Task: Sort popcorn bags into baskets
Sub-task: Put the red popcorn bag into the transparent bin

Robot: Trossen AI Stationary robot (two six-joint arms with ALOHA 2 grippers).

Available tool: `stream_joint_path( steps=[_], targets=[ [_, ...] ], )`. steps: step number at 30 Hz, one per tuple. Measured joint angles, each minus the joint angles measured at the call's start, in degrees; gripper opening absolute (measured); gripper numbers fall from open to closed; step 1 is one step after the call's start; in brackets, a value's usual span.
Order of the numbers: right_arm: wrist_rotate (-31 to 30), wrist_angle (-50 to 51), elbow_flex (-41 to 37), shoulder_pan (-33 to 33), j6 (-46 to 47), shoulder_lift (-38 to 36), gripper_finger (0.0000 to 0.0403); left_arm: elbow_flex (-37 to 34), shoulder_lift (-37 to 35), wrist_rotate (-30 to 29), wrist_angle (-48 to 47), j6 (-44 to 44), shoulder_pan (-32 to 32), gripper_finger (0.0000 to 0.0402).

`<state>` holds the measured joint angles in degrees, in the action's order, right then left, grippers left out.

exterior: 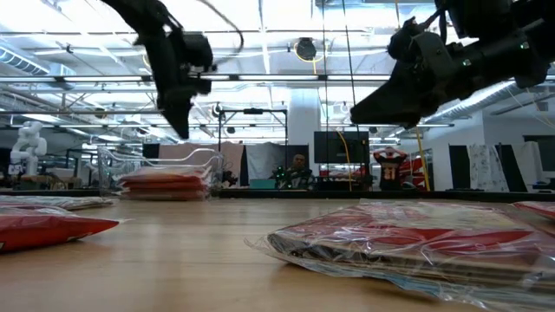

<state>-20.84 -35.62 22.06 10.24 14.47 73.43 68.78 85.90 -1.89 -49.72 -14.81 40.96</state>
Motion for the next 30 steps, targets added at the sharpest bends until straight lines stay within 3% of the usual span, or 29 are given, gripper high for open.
stream_joint_path(
  steps=[3, 7, 15, 18, 24, 30],
  targets=[
    [0.00, 1.84, 0.00, 0.00, 2.07, 0.00, 0.0132, -4.64, -6.99, -0.93, 3.91, 1.98, -5.12, 0.0096],
    [-0.02, 2.03, 0.00, 0.78, 4.01, 0.00, 0.0132, -11.69, -17.16, -1.09, 11.12, 8.72, -13.71, 0.0083],
    [2.99, 7.64, 2.67, 5.60, 14.45, 0.00, 0.0132, -30.43, -31.21, -4.73, 38.24, 18.35, -35.27, 0.0081],
    [4.05, 15.95, 6.59, 8.37, 17.88, 0.08, 0.0132, -36.30, -32.24, -8.83, 49.67, 20.14, -42.75, 0.0081],
    [9.14, 18.13, 12.33, 10.97, 19.38, 4.91, 0.0139, -43.85, -28.86, -16.95, 69.24, 22.50, -54.30, 0.0081],
    [10.62, 20.03, 15.76, 10.08, 19.96, 13.76, 0.0165, -44.14, -22.39, -24.15, 73.97, 24.63, -62.43, 0.0081]
  ],
)
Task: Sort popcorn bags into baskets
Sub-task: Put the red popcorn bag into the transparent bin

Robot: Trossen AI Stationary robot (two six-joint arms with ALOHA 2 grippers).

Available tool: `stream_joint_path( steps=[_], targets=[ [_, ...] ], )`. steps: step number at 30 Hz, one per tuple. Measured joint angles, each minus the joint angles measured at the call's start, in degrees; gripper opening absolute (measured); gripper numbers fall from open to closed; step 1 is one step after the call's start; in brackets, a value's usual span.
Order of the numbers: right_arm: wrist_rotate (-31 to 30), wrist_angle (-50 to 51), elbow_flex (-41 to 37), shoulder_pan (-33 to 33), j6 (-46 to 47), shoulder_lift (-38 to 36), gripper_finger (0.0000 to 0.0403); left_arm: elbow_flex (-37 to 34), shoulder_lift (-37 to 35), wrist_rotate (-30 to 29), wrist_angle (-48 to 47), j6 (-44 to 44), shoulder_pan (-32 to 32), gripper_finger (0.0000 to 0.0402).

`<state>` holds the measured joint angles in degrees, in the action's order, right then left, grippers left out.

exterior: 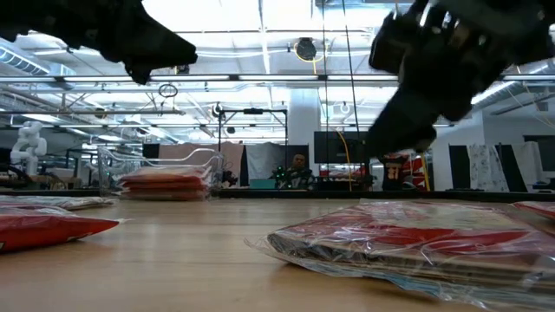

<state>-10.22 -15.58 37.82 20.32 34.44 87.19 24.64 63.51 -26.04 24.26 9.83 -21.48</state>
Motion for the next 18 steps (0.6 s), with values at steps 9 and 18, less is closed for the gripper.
stream_joint_path(
  steps=[9, 18],
  targets=[
    [4.77, -0.55, 0.31, -1.60, 3.12, 7.04, 0.0174, 0.48, 9.01, -5.29, 7.34, 5.04, -6.89, 0.0081],
    [9.85, -6.00, 0.39, -1.18, 5.11, 12.34, 0.0101, 0.48, 13.45, -7.10, 11.56, 7.76, -8.46, 0.0081]
  ],
)
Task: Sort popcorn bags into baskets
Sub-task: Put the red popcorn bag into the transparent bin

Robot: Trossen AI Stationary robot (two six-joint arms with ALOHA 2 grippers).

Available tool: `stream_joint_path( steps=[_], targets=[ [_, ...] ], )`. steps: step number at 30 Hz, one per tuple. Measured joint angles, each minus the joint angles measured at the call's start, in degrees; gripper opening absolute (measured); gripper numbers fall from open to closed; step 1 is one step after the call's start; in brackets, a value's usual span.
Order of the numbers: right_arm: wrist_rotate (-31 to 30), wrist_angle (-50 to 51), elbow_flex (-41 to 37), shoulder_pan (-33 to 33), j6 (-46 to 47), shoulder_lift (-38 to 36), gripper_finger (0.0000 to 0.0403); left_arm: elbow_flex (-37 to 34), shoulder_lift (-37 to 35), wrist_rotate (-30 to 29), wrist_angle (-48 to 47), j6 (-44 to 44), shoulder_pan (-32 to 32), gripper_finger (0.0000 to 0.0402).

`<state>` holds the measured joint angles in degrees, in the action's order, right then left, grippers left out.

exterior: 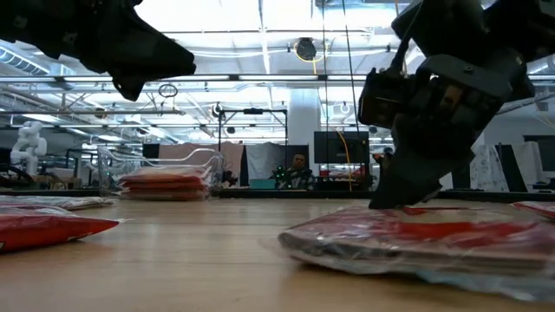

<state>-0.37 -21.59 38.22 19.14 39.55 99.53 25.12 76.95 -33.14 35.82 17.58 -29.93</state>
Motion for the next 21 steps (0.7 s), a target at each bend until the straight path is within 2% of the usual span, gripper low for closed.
stream_joint_path(
  steps=[3, 5, 12, 21],
  targets=[
    [0.34, -2.63, -0.02, 0.00, -0.75, 0.77, 0.0033, 0.02, -0.03, -0.03, 1.11, 0.04, 0.02, 0.0081],
    [0.44, -5.16, -0.12, 0.08, -3.00, 0.87, 0.0010, 0.02, -0.01, -0.03, 1.40, -0.59, 0.02, 0.0081],
    [-6.25, -13.23, -0.20, -1.13, -12.09, -2.52, 0.0001, 0.02, -0.03, -0.07, 2.26, -1.33, 0.92, 0.0081],
    [-14.46, -14.99, -0.17, -3.47, -22.53, -9.63, 0.0000, 0.02, -0.03, -0.03, 2.20, -1.18, 2.38, 0.0081]
  ],
)
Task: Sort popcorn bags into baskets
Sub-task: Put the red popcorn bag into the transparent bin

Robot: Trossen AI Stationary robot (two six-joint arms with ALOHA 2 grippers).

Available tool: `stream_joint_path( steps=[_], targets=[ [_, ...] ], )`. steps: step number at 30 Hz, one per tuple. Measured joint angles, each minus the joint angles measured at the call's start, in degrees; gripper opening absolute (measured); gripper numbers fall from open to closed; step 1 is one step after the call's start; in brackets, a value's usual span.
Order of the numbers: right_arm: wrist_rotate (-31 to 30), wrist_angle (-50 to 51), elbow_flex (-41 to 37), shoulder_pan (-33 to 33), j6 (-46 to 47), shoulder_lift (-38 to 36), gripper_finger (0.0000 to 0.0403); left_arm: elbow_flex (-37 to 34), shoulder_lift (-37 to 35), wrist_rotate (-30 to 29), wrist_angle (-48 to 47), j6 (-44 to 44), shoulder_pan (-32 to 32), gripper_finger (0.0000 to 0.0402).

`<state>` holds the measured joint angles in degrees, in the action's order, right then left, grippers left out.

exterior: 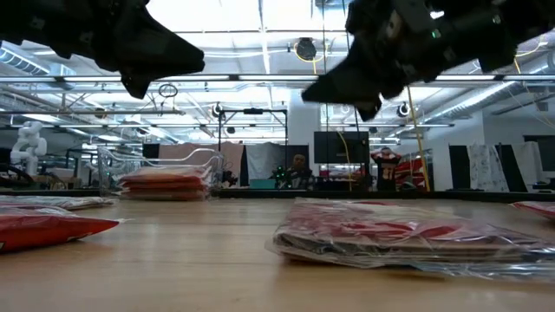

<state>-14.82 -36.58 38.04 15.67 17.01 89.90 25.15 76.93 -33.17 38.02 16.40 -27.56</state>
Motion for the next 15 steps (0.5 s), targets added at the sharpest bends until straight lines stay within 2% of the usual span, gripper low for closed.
stream_joint_path(
  steps=[3, 8, 11, 15],
  targets=[
    [1.78, 0.77, 0.03, -1.00, 0.42, -2.10, 0.0000, 0.00, 0.00, 0.04, -0.02, 0.13, 1.00, 0.0081],
    [7.13, 9.69, 0.04, -0.82, 6.79, -4.21, 0.0012, 0.00, 0.00, 1.35, -0.59, 0.22, 2.84, 0.0082],
    [7.48, 14.02, 0.04, 0.20, 9.66, -3.64, 0.0041, 0.00, 0.00, 2.68, -0.59, -0.67, 4.17, 0.0082],
    [7.51, 14.23, 0.04, 0.52, 13.37, -1.47, 0.0098, 0.00, 0.00, 4.70, -0.55, -1.75, 6.16, 0.0082]
  ],
)
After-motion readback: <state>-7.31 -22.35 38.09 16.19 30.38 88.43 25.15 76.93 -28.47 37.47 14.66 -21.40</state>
